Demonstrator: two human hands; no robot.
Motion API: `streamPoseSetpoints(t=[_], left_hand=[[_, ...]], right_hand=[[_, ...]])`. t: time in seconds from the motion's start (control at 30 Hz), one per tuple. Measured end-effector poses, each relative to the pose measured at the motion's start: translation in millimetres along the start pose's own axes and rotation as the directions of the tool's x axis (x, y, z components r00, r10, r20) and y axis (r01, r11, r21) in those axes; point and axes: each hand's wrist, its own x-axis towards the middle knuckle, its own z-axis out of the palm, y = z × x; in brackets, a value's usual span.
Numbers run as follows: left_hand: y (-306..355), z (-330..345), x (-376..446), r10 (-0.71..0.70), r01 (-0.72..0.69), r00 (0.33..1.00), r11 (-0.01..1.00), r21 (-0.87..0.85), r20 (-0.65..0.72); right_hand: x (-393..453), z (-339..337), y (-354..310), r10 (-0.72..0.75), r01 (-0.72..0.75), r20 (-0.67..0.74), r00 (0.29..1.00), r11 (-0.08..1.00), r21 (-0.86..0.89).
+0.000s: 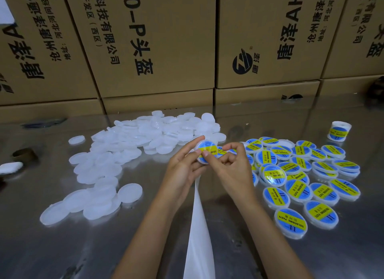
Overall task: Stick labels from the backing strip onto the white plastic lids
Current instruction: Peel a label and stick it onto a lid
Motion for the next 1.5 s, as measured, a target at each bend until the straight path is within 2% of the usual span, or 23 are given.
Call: streamPoseSetpoints(t=[0.07, 0.33, 0.5, 0.63, 0.7, 0.8, 0.87, 0.97, 1.03, 1.1, 1.27, 1.37, 1.5], left_hand=[[1.4, 0.0, 0.5, -0.016, 0.016, 1.000, 0.997, -0.070, 0.005], [3.7, 0.4, -1.4, -0.034, 0.044, 0.997, 0.989, -0.143, 0.071], [2.2, -1.0, -3.6, 0.008, -0.008, 0.996, 1.000, -0.001, 0.087], [2.0, -4.5, -3.7, 0.085, -0.096, 0.995, 0.963, 0.253, 0.053], [2.5, -5.5, -3.5, 0.106, -0.115, 0.993, 0.942, 0.315, 0.047], [3.8, -4.9, -3.5, 0.146, -0.122, 0.988, 0.932, 0.340, -0.047], [5.1, -5.8, -3.0, 0.168, -0.120, 0.975, 0.947, 0.297, -0.144], [3.8, -7.9, -2.1, 0.185, -0.127, 0.953, 0.963, 0.237, -0.239], [1.9, -8.2, -2.1, 0.220, -0.155, 0.940, 0.956, 0.248, -0.260], [0.5, -7.8, -2.1, 0.240, -0.171, 0.939, 0.947, 0.272, -0.248], [0.5, -6.9, -2.0, 0.201, -0.149, 0.966, 0.947, 0.286, -0.161], [-0.9, -4.5, -2.5, 0.126, -0.110, 0.991, 0.953, 0.283, -0.037], [-4.7, -3.0, -4.2, 0.040, -0.079, 0.994, 0.917, 0.391, 0.106]], right_hand=[[0.5, -1.2, 2.7, -0.007, 0.007, -0.016, 1.000, 0.999, -0.052], [-5.3, -0.9, 3.8, -0.167, 0.175, 0.053, 0.984, 0.918, -0.356], [-4.2, -5.2, 0.3, -0.231, 0.208, -0.018, 0.973, 0.904, -0.375], [-1.5, -6.3, 1.9, -0.232, 0.205, -0.028, 0.972, 0.906, -0.370], [-2.4, -6.3, 2.4, -0.221, 0.199, -0.031, 0.975, 0.923, -0.328], [-3.8, -5.6, 0.9, -0.182, 0.173, -0.029, 0.983, 0.964, -0.201], [-5.7, -3.9, 1.1, -0.182, 0.186, 0.041, 0.983, 0.968, -0.170], [-10.1, -0.6, 3.2, -0.176, 0.231, 0.185, 0.967, 0.911, -0.342], [-11.6, 1.3, 5.1, -0.199, 0.277, 0.211, 0.957, 0.843, -0.462], [-10.4, 1.1, 6.4, -0.237, 0.301, 0.191, 0.953, 0.822, -0.483], [-5.3, -3.9, 5.3, -0.292, 0.302, 0.088, 0.952, 0.862, -0.407], [-2.0, -6.8, 5.1, -0.267, 0.249, 0.006, 0.964, 0.892, -0.376], [0.6, -8.6, 7.0, -0.198, 0.184, -0.020, 0.980, 0.941, -0.283]])
